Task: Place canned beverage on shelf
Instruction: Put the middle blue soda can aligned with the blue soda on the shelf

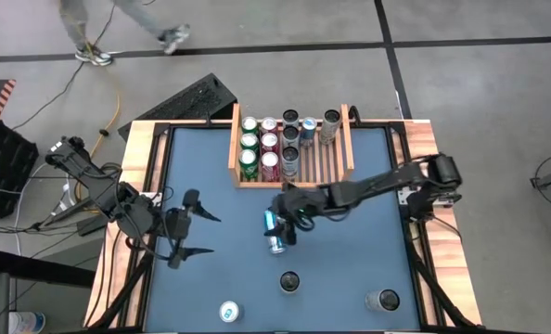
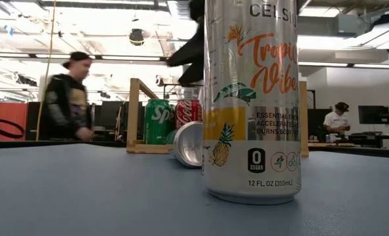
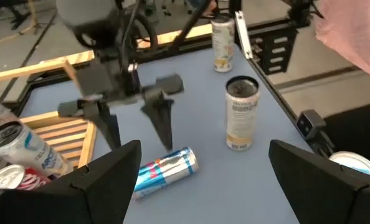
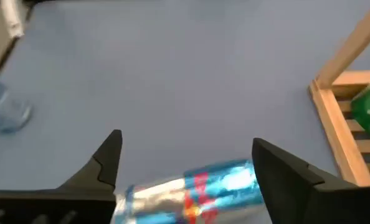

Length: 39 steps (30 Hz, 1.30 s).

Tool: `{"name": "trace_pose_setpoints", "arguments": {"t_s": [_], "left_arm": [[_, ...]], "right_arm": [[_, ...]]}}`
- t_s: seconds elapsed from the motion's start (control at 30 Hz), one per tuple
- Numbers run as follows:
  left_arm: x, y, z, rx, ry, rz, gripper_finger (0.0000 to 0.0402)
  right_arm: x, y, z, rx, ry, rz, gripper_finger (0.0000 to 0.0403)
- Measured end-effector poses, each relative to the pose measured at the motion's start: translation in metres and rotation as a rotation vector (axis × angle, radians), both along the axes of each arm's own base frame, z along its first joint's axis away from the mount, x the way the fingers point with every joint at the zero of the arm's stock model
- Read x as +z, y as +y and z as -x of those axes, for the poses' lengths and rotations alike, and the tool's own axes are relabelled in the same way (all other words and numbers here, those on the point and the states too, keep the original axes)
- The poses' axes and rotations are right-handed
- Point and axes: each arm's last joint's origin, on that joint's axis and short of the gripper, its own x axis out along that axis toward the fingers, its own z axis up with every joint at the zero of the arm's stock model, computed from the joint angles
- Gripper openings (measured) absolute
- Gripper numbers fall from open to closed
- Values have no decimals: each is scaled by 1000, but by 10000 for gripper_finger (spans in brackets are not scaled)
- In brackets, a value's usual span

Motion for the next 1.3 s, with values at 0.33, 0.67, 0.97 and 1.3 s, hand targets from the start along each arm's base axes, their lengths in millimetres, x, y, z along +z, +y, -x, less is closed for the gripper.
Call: {"name": "trace_pose_setpoints", "arguments": {"t_s": [0.33, 0.67, 0.97, 1.3], "left_arm": [[-2, 3, 0, 78, 6, -3, 341], [-2, 2, 1, 73, 11, 7, 341], [-4, 3, 1, 75, 25, -5, 341], [-4, 3, 1, 76, 31, -7, 341]], "right_arm": [[-4, -8, -49, -212, 422, -126, 256], [-36, 0, -78, -382, 685, -175, 256], [-84, -8, -86, -486, 822, -349, 247], [-78, -7, -86, -488, 782, -268, 115]]}}
